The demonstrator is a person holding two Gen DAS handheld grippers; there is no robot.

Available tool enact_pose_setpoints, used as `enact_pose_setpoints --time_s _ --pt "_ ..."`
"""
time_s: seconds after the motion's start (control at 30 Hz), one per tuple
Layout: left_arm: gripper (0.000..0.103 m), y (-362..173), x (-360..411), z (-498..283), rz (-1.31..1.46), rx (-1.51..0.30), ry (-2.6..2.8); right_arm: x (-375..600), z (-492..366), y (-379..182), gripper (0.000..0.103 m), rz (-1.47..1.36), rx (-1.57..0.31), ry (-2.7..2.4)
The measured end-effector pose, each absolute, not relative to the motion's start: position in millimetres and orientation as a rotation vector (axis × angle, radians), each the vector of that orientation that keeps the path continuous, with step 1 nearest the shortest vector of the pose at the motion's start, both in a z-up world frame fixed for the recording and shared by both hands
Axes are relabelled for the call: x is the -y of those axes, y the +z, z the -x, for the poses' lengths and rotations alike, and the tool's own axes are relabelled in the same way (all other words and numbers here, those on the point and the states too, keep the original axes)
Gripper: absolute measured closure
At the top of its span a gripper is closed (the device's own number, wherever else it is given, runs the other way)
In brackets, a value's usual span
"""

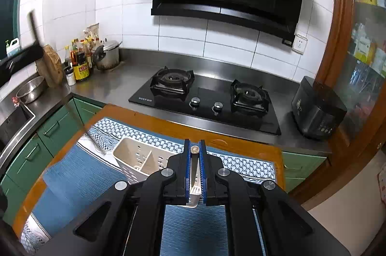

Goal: Organize utensils
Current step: 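Lift the chopsticks and carry both tools over the white chopstick holder, then open both tools to drop the chopsticks into the white holder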

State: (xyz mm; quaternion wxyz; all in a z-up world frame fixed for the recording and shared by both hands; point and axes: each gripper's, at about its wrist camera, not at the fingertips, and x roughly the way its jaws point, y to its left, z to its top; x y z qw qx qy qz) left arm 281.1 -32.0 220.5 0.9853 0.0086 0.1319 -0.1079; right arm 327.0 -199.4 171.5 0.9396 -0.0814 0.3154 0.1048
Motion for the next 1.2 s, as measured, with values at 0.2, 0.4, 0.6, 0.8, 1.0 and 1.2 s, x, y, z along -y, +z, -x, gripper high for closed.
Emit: enact_pose_setpoints --time_s 0.2,0.4,0.6,0.8,1.0,1.2 --pt "0.098 193.9 40.4 -321.4 -0.005 -0.311 -0.198 197.9 -337.6 153.0 0.096 0.170 -0.670 0.224" --pt "0.098 161.1 37.4 -345.1 0.013 -0.389 -0.195 193.6 -342.0 137.2 0.096 0.179 -0.685 0.233" --pt "0.098 143.0 28.8 -354.7 0.023 -0.453 -0.201 194.2 -341.8 131.6 0.096 0.166 -0.688 0.237" --pt "0.094 149.5 28.6 -346.6 0.021 -0.441 -0.208 195.9 -327.8 145.1 0.073 0.186 -0.646 0.205" --pt "0.085 177.6 20.9 -307.3 0.015 -0.379 -0.223 205.2 -286.0 165.2 0.072 0.177 -0.596 0.186" --pt "0.083 173.4 1.5 -243.7 0.013 -0.381 -0.226 199.0 -220.3 136.5 0.072 0.148 -0.634 0.238"
